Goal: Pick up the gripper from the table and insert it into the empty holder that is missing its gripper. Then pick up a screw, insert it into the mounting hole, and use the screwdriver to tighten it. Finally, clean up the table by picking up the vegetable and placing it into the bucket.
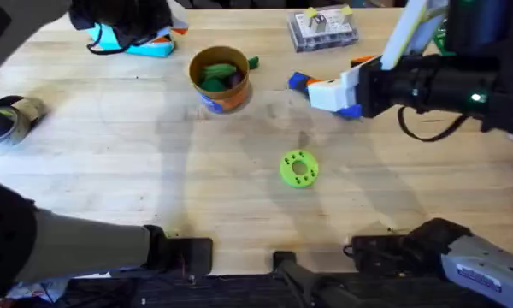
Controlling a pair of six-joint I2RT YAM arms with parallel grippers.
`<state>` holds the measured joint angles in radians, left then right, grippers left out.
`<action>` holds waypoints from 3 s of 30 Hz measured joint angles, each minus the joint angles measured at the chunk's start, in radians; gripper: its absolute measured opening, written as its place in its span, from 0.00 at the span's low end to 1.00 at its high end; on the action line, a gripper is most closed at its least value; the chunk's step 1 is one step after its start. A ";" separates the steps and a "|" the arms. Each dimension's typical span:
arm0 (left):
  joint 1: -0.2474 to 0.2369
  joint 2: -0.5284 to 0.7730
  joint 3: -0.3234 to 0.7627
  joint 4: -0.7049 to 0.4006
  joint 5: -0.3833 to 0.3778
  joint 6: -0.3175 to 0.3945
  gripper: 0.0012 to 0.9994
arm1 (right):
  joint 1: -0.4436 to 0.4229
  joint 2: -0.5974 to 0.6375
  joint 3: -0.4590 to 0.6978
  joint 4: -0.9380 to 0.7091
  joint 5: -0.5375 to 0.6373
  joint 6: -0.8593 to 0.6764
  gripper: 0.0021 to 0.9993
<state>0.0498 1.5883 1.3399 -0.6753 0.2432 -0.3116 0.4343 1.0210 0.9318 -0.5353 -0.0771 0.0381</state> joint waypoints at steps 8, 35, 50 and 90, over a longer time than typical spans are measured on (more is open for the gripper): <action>0.023 0.000 0.000 0.058 -0.005 -0.016 0.28 | 0.000 0.096 0.065 0.003 -0.019 -0.001 0.96; 0.021 0.356 0.005 0.526 0.268 0.322 0.57 | 0.000 -0.037 0.073 -0.094 -0.151 0.079 0.96; 0.022 0.381 0.014 0.406 0.370 0.636 0.99 | 0.000 -0.037 0.073 -0.095 -0.153 0.112 0.96; -0.022 0.463 0.016 0.496 0.556 0.768 0.99 | 0.000 0.039 0.073 -0.094 -0.154 0.115 0.96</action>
<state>0.0280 2.0515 1.3558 -0.1797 0.7997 0.4560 0.4343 1.0603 1.0050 -0.6296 -0.2310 0.1535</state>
